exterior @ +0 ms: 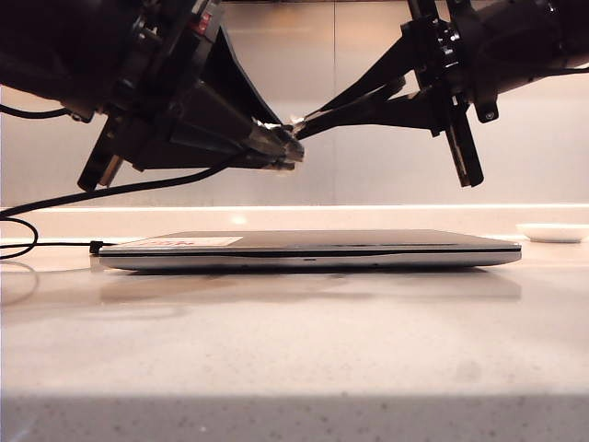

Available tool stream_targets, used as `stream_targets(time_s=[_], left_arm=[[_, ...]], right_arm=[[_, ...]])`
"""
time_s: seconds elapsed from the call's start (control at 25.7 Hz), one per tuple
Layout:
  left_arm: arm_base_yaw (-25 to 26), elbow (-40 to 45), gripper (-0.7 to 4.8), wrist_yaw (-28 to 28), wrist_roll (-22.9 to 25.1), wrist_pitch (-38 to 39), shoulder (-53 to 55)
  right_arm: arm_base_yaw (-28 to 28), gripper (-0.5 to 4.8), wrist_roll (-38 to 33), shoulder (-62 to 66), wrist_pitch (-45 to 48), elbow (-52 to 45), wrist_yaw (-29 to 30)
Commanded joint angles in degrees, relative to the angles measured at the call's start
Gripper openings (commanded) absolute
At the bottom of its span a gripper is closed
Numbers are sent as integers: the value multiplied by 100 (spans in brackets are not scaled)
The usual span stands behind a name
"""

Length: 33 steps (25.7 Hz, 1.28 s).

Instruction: Pick up the charging cable and the phone, plug the charging cable into the charging port on the phone, and finally place them back on the table.

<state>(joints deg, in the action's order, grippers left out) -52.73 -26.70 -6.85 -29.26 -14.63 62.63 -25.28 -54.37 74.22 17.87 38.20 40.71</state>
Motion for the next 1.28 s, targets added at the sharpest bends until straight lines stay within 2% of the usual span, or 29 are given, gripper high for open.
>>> stream_targets(time_s=[0.04, 0.23, 0.39, 1.28], left_arm=[[2, -33, -6, 17, 4, -107, -15], [2, -33, -6, 17, 4, -68, -13], [2, -33, -6, 17, 7, -70, -13], [2, 190, -6, 15, 4, -92, -13]], right_arm=[[-13, -6, 33, -39, 225, 48, 35], [-13, -6, -522, -39, 345, 48, -160], [-15, -6, -632, -39, 341, 48, -79], [-26, -6, -369, 20, 376, -68, -162]])
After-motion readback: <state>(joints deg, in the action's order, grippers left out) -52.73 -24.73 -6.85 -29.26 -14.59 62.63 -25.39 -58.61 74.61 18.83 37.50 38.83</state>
